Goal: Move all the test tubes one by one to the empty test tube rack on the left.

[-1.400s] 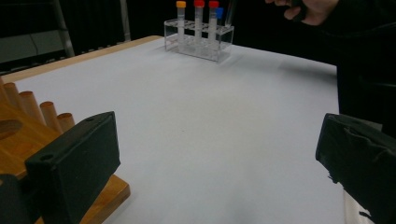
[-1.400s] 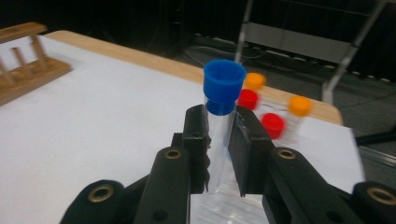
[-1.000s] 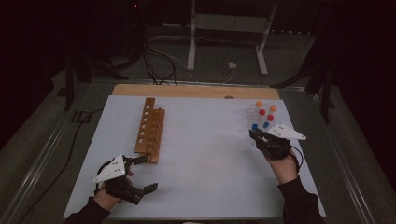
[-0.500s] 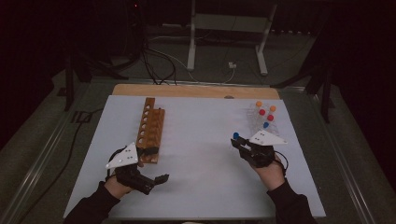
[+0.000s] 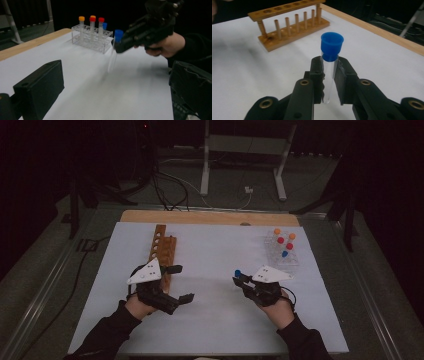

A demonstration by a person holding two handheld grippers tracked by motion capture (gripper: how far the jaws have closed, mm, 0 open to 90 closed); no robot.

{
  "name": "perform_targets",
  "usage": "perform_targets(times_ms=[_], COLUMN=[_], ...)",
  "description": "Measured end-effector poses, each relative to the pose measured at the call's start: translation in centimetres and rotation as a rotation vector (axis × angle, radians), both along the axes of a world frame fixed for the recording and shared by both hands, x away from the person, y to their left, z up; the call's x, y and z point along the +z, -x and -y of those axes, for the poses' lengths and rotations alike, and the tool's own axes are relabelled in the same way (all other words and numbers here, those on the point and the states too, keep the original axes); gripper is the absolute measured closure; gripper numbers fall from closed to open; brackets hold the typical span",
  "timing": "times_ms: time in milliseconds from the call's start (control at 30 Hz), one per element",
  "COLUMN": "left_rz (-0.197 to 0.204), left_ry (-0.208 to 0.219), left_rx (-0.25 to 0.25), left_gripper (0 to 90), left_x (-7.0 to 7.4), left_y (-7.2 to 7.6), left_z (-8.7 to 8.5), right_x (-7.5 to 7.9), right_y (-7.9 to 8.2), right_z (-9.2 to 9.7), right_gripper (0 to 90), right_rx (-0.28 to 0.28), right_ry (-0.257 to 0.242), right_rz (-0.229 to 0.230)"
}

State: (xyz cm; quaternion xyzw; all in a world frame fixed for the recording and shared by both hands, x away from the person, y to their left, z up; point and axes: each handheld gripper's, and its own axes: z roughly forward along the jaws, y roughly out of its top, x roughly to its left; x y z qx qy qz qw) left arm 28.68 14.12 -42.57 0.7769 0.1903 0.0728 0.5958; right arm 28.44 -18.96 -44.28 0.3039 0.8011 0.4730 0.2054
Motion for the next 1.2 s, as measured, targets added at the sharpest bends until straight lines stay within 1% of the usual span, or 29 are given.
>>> perform_targets(times_ms=[33,67,100,133,167,200,233,267,333,367,433,467,500,567,633,700,767,833,867,900,933,1133,1200], left_rz=[0.000,0.000,-0.004,-0.005,-0.005,-0.015,-0.016,-0.020,-0.019,-0.019,-0.020,-0.020,-0.022,-0.017,-0.014,-0.009,-0.004,0.009,0.011,0.011,0.009,0.016,0.029], left_ry=[-0.011,-0.011,-0.007,-0.014,-0.014,-0.002,-0.003,-0.001,0.000,0.005,0.007,0.007,0.006,0.013,0.014,0.008,0.006,-0.007,-0.009,-0.009,-0.006,-0.021,-0.046], left_rx=[0.003,0.003,-0.009,-0.015,-0.015,-0.033,-0.032,-0.041,-0.045,-0.057,-0.069,-0.069,-0.077,-0.079,-0.079,-0.086,-0.087,-0.088,-0.085,-0.085,-0.084,-0.076,-0.068], left_gripper=[0.6,0.6,0.6,0.6,0.6,0.6,0.6,0.7,1.8,2.0,2.1,2.5,4.5,5.7,7.3,8.3,15.6,17.0,19.4,22.0,22.6,37.2,42.2], left_x=[0.2,0.2,0.2,0.3,0.3,0.3,0.3,0.3,0.4,0.4,0.4,0.4,0.4,0.4,0.4,0.4,0.4,0.4,0.4,0.4,0.4,0.3,0.2], left_y=[-0.3,-0.3,-0.4,-0.7,-0.7,-0.9,-1.1,-1.2,-1.3,-1.5,-1.7,-1.7,-1.8,-1.9,-2.0,-2.1,-2.0,-2.1,-2.1,-2.1,-2.2,-2.3,-2.3], left_z=[0.7,0.7,1.1,1.7,1.7,2.3,2.6,3.0,3.3,3.9,4.4,4.4,4.7,5.4,5.6,6.3,6.5,7.2,7.3,7.3,7.6,8.3,8.8], right_x=[0.0,0.0,0.0,0.0,0.0,0.0,0.0,0.0,-0.1,-0.1,-0.1,-0.1,-0.1,-0.1,-0.1,-0.1,-0.1,-0.1,-0.1,-0.1,-0.1,-0.1,-0.1], right_y=[0.1,0.1,0.2,0.3,0.3,0.4,0.4,0.5,0.6,0.6,0.7,0.7,0.7,0.8,0.8,0.8,0.8,0.9,0.9,0.9,0.9,0.9,1.0], right_z=[-0.2,-0.3,-0.4,-0.6,-0.7,-0.8,-0.9,-1.0,-1.2,-1.3,-1.4,-1.4,-1.5,-1.5,-1.6,-1.7,-1.7,-1.7,-1.8,-1.8,-1.8,-1.9,-1.9], right_gripper=[77.0,77.0,76.9,77.0,76.9,77.0,77.0,77.0,77.0,77.0,77.0,77.0,77.0,77.0,77.0,77.0,77.0,77.0,77.0,77.0,77.0,77.0,77.0], right_rx=[0.004,0.009,0.017,0.022,0.026,0.032,0.035,0.039,0.048,0.052,0.059,0.061,0.064,0.069,0.071,0.075,0.077,0.080,0.080,0.081,0.083,0.091,0.092], right_ry=[0.001,0.000,-0.004,-0.002,0.001,0.002,0.002,0.003,0.002,0.002,0.004,0.005,0.003,0.002,0.002,0.001,0.001,0.002,0.003,0.004,0.003,0.007,0.004], right_rz=[0.000,0.001,0.001,0.000,0.003,0.002,0.003,0.002,0.000,-0.001,-0.001,-0.001,-0.003,-0.004,-0.004,-0.006,-0.006,-0.004,-0.005,-0.005,-0.005,-0.004,-0.006])
